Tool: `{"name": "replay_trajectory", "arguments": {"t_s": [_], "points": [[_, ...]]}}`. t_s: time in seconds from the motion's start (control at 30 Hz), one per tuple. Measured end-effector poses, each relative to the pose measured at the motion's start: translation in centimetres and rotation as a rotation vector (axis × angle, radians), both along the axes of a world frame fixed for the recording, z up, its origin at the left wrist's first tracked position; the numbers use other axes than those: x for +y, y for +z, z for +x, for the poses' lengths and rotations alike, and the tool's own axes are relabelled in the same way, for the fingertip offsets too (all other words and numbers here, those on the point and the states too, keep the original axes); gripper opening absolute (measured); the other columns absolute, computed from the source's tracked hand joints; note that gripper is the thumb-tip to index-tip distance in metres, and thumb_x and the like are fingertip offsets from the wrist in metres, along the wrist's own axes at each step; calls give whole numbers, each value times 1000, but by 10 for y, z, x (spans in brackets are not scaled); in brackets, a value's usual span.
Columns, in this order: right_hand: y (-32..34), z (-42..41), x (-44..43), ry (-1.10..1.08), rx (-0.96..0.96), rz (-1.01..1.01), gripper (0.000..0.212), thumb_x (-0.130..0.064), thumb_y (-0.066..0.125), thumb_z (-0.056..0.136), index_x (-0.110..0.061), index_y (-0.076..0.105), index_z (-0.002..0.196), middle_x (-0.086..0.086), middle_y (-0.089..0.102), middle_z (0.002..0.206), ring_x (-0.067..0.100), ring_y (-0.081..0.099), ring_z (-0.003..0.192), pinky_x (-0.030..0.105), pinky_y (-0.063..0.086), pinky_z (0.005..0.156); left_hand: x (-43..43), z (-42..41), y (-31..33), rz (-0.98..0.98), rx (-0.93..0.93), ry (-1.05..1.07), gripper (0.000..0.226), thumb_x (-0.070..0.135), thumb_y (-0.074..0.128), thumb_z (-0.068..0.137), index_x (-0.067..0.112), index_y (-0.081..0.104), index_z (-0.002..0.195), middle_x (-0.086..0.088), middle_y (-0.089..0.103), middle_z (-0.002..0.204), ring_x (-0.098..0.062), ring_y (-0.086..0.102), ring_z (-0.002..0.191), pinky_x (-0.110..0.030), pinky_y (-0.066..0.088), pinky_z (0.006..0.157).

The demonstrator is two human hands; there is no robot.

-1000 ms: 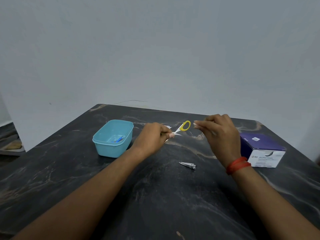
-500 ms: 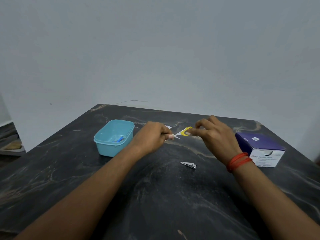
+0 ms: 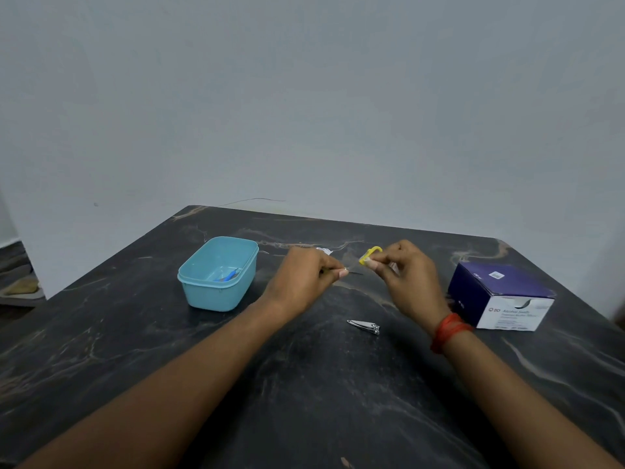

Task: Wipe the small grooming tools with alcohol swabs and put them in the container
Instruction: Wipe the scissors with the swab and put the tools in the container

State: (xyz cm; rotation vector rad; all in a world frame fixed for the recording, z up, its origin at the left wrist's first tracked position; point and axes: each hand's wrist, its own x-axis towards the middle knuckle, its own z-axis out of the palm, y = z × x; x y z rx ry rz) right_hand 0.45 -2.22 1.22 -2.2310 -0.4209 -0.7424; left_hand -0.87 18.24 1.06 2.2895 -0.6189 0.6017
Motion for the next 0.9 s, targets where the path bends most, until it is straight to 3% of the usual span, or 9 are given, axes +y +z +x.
{"name": "replay_trajectory", "arguments": {"t_s": [0.1,0.2,0.27,0.4,0.6,0.9], "points": [[2,-4,7,7,165,326,5,-20,76,86,-20,79,89,-13,63,80,-5,54,66,20,41,68,-7,3,-6,99,-129,52,24,31,62,96,14,76,86,-5,64,67,-21,58,64,-37,48,64],[4,-11,12,80,344,685,9,-20,72,89,-14,78,94,-14,70,76,-13,58,63,16,41,58,-16,1,-12,126,-286,87,29,34,54,97,16,75,88,-1,62,70,-20,59,66,-38,52,60],[8,-15,14,126,469,869,10,-22,70,90,-16,76,95,-16,72,73,-8,59,57,18,36,52,-19,0,-16,130,-387,123,32,37,50,97,18,75,90,2,63,72,-19,61,63,-36,53,54],[14,-15,16,267,631,1187,13,-23,70,87,-17,74,98,-15,66,73,3,34,51,20,31,49,-20,2,-16,190,-494,188,25,37,56,97,22,76,90,6,67,73,-14,62,62,-33,52,52],[14,-14,20,345,678,1294,21,-23,69,87,-17,72,107,-15,65,73,5,30,51,19,29,48,-12,13,-13,280,-590,214,28,31,56,99,18,77,84,2,69,70,-17,62,61,-37,51,55],[15,-11,15,240,774,1326,6,-19,64,92,-16,66,89,-6,49,67,5,36,48,19,30,44,-4,21,-11,352,-777,221,4,16,74,87,16,76,83,0,69,70,-20,65,66,-30,44,49]]}}
